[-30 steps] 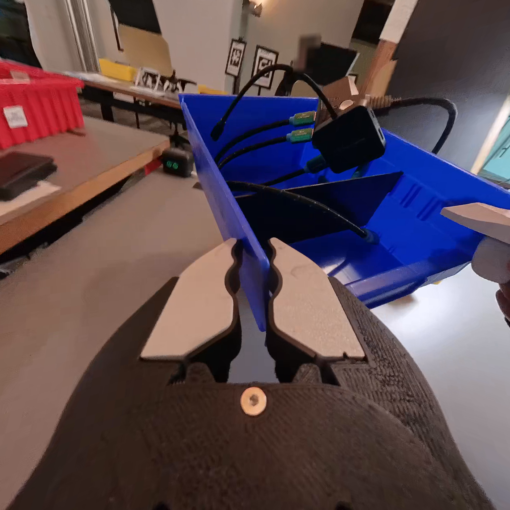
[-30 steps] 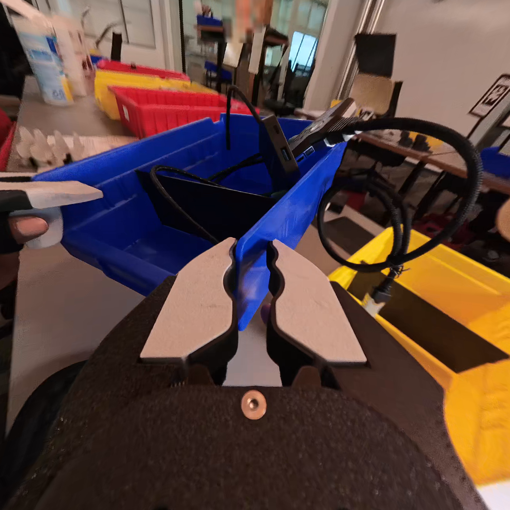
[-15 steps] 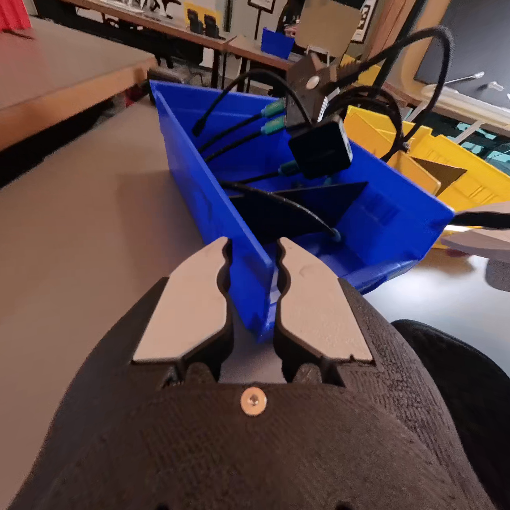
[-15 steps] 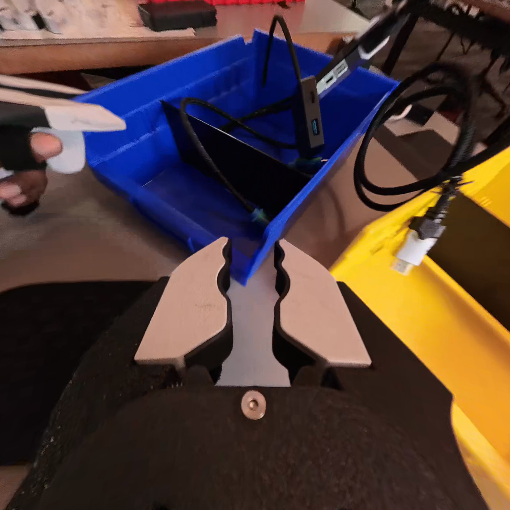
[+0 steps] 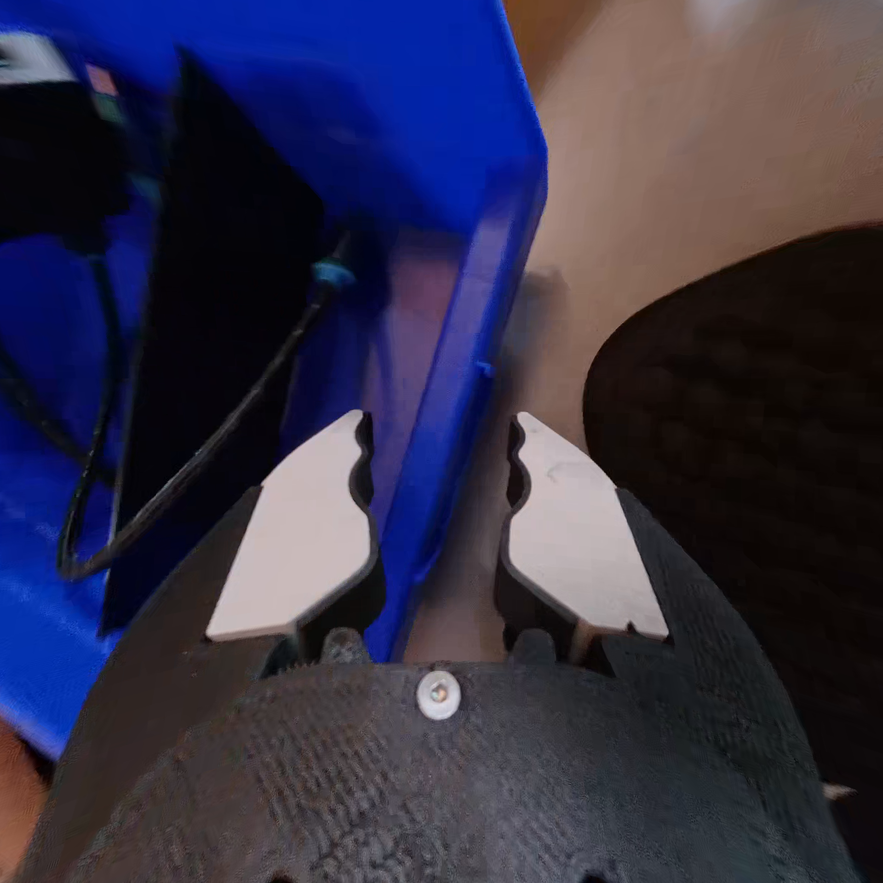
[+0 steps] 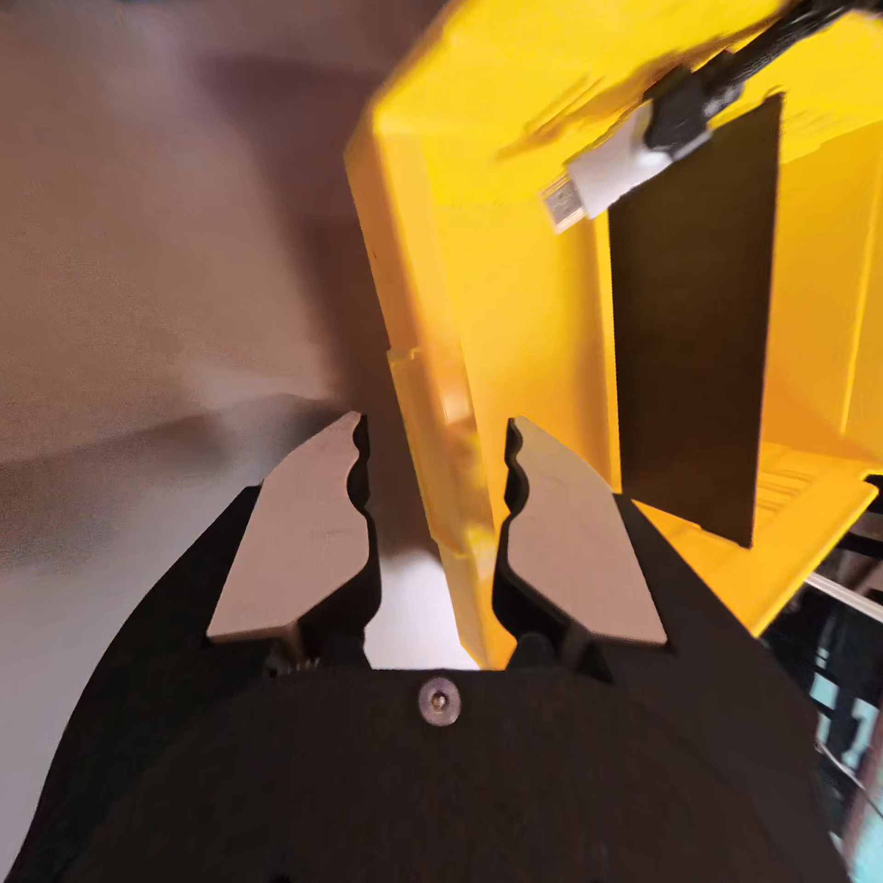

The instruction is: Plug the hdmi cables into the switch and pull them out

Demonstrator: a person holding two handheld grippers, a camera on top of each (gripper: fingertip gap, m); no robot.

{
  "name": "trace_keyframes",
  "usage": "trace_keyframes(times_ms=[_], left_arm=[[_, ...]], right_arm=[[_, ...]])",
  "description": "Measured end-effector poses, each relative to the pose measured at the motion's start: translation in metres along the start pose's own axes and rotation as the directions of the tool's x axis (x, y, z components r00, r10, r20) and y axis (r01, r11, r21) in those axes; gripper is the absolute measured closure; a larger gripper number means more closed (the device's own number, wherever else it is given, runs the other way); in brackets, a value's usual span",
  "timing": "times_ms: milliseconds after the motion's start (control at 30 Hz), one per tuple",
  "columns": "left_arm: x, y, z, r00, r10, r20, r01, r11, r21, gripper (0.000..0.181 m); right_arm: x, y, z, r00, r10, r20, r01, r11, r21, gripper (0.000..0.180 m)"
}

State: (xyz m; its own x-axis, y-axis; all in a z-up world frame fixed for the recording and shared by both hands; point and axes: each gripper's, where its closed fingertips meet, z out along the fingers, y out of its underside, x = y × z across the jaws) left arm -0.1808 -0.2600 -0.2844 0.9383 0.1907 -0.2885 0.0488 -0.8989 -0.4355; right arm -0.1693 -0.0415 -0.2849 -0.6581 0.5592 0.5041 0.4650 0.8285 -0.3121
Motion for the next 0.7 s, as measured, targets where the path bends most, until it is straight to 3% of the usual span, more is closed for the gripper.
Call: trace_keyframes(times_ms=[33,67,133,367,533,700], left_arm=[[0.002,0.004,0.013,0.998,0.060,-0.004,-0.060,0.996,-0.060,0.135],[0.000,0.006,0.021,0.992,0.125,-0.003,-0.125,0.987,-0.099,0.147],[0.000,-0.005,0.022,0.989,0.148,-0.031,-0.150,0.986,-0.074,0.150],[-0.010,-0.041,-0.036,0.994,0.096,-0.048,-0.081,0.966,0.245,0.150],[-0.019,-0.053,-0.074,0.998,0.055,-0.026,-0.041,0.923,0.382,0.149],[-0.022,-0.054,-0.068,0.997,0.079,0.005,-0.076,0.931,0.357,0.149]], right_arm=[[-0.001,0.002,0.007,1.000,-0.011,0.000,0.011,1.000,-0.021,0.130],[0.000,0.003,0.011,1.000,-0.027,-0.011,0.026,0.999,-0.029,0.137],[0.001,0.005,0.010,0.998,-0.063,-0.028,0.061,0.997,-0.042,0.148],[-0.006,0.044,-0.009,0.999,-0.048,-0.006,0.048,0.997,-0.053,0.147],[-0.020,0.079,-0.032,1.000,-0.021,-0.015,0.020,0.998,-0.064,0.147],[-0.039,0.130,-0.066,0.998,0.043,-0.041,-0.046,0.996,-0.081,0.146]])
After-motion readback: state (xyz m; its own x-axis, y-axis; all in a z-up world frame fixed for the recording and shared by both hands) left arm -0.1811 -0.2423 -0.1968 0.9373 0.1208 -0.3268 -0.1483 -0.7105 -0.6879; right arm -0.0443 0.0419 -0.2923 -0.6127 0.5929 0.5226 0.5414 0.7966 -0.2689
